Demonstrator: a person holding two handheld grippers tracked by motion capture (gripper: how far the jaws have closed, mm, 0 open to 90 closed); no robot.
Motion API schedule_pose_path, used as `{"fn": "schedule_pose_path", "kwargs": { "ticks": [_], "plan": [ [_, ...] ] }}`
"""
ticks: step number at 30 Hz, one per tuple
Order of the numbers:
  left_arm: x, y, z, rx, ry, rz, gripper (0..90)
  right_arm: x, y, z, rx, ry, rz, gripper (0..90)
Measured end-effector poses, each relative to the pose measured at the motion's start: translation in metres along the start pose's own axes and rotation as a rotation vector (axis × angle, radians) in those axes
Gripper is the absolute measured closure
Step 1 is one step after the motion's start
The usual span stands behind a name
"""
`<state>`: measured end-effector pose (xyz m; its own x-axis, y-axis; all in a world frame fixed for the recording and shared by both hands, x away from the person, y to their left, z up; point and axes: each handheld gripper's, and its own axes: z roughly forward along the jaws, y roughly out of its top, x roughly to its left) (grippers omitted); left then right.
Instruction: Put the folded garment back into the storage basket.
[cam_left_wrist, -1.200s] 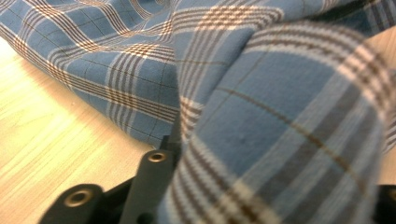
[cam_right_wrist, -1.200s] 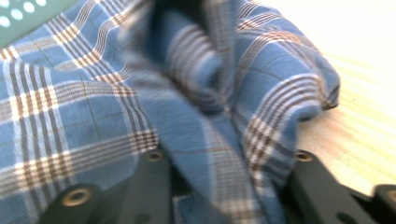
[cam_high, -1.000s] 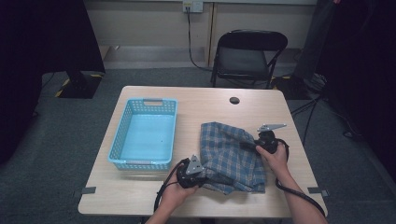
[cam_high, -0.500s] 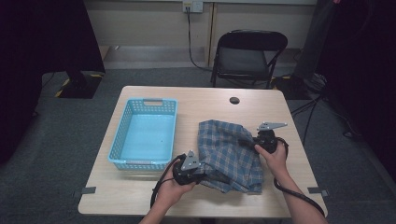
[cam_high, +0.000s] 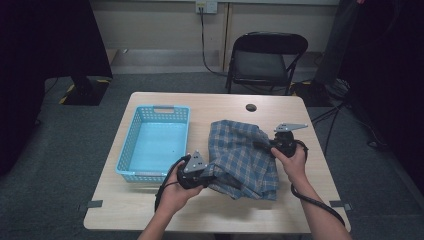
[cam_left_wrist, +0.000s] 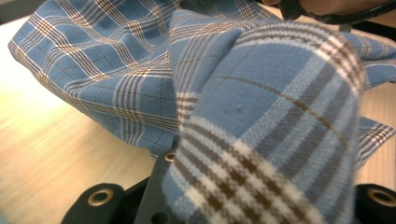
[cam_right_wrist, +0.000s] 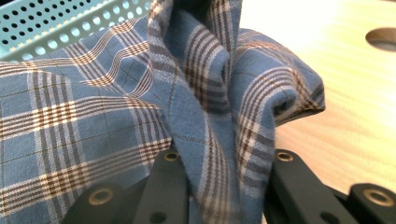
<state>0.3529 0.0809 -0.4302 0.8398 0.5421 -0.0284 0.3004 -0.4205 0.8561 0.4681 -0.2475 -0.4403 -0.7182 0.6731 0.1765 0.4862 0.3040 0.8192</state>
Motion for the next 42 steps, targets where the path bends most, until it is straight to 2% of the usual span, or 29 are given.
{"fn": "schedule_pose_path", "kwargs": {
  "ticks": [6, 12, 15, 21, 26, 30, 42],
  "plan": [
    [0.007, 0.015, -0.014, -0.028, -0.007, 0.001, 77.4, 0.005, 0.017, -0.005, -0.009, -0.007, 0.001, 77.1],
    [0.012, 0.026, -0.028, -0.069, 0.003, 0.011, 77.9, 0.009, 0.030, -0.008, -0.028, -0.004, 0.012, 77.1],
    [0.014, 0.027, -0.032, -0.081, 0.003, 0.007, 78.1, 0.010, 0.033, -0.007, -0.029, -0.004, 0.012, 77.1],
    [0.022, 0.026, -0.046, -0.108, 0.012, -0.009, 78.4, 0.023, 0.050, -0.003, -0.025, -0.004, 0.000, 77.3],
    [0.026, 0.027, -0.056, -0.109, 0.018, -0.014, 78.4, 0.028, 0.058, 0.000, -0.030, 0.006, 0.011, 77.3],
    [0.031, 0.026, -0.062, -0.107, 0.019, -0.019, 78.5, 0.035, 0.066, 0.004, -0.017, -0.004, -0.006, 77.3],
    [0.043, 0.024, -0.083, -0.137, 0.039, -0.051, 78.8, 0.050, 0.085, 0.015, -0.030, -0.004, -0.002, 77.3]
  ]
}}
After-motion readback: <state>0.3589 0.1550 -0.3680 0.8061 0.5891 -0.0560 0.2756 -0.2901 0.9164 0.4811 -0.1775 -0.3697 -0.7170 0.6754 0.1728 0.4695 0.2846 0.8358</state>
